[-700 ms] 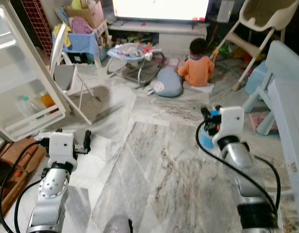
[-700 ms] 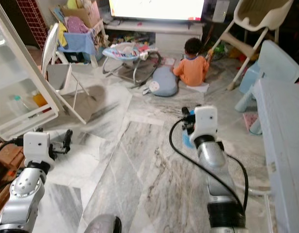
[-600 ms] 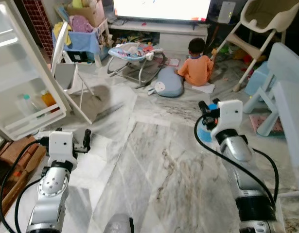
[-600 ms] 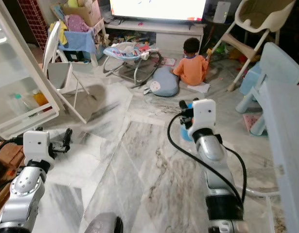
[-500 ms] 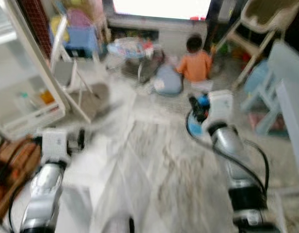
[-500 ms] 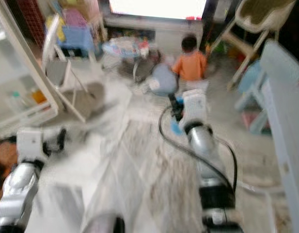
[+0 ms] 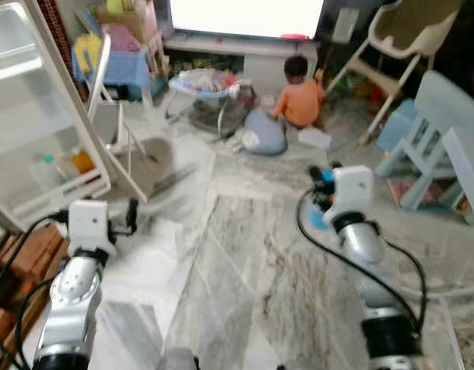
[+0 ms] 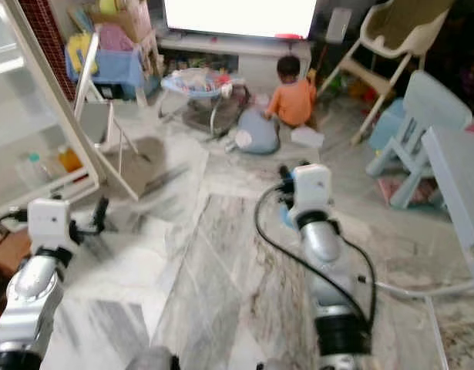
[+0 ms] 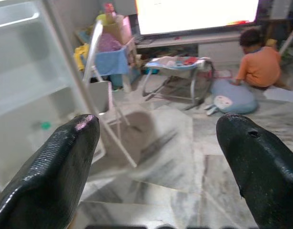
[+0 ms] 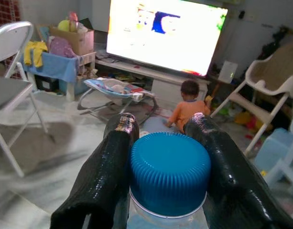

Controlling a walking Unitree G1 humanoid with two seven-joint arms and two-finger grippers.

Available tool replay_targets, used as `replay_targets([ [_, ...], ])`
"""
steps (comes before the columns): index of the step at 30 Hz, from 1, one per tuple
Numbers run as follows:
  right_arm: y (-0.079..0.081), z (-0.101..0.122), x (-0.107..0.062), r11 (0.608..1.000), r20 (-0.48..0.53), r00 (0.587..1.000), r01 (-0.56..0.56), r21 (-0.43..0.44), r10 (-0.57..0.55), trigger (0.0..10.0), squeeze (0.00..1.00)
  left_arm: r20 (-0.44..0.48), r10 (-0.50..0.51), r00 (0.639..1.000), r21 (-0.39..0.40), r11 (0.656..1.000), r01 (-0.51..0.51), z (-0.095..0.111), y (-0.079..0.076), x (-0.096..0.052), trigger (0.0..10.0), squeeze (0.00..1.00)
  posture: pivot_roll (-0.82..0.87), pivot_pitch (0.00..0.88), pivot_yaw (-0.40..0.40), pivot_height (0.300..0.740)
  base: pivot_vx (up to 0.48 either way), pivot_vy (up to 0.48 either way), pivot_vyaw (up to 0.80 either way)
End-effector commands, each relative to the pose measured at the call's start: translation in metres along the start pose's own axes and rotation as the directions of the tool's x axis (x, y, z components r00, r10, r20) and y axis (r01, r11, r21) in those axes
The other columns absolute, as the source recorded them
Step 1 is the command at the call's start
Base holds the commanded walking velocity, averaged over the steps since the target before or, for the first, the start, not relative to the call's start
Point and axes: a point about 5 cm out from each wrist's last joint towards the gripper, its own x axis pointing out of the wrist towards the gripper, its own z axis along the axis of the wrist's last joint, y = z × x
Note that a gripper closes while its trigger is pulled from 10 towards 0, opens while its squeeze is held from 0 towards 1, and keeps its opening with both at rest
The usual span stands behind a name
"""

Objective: Restocking fridge

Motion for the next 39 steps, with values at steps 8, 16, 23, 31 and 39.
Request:
replay_targets([
  [8, 0.019, 0.008, 0.0, 0.998, 0.053, 0.999, -0.016, 0.053, 0.013, 10.0, 0.0, 0.033, -0.008, 0.999, -0.011, 1.0, 0.009, 0.008, -0.01, 0.007, 10.0, 0.0, 0.13, 0.0, -0.022, 0.74, 0.229, 0.384, 0.12],
  [16, 0.018, 0.013, 0.004, 0.993, 0.048, 0.999, -0.021, 0.116, 0.016, 10.0, 0.0, 0.031, 0.016, 0.999, -0.024, 1.0, -0.015, 0.008, -0.009, 0.008, 10.0, 0.0, 0.12, 0.0, -0.045, 0.74, 0.305, 0.336, 0.4],
  [23, 0.019, 0.014, 0.006, 0.992, 0.06, 0.998, -0.005, 0.127, -0.003, 0.3, 0.0, 0.03, 0.012, 0.999, -0.02, 1.0, -0.011, 0.007, -0.011, 0.009, 10.0, 0.0, 0.12, 0.0, -0.029, 0.74, 0.306, 0.321, 0.0],
  [31, 0.027, 0.018, 0.006, 0.993, 0.079, 0.996, -0.049, 0.105, 0.041, 10.0, 0.0, 0.04, -0.011, 0.999, 0.005, 1.0, 0.01, 0.012, -0.012, 0.014, 10.0, 0.0, 0.12, 0.0, -0.011, 0.74, 0.32, 0.179, 0.17],
  [39, 0.031, 0.021, 0.009, 0.986, 0.097, 0.992, -0.097, 0.134, 0.085, 10.0, 0.0, 0.027, 0.012, 1.0, 0.009, 1.0, -0.012, 0.01, -0.013, 0.013, 10.0, 0.0, 0.13, 0.001, -0.013, 0.74, 0.151, 0.0, 0.8],
])
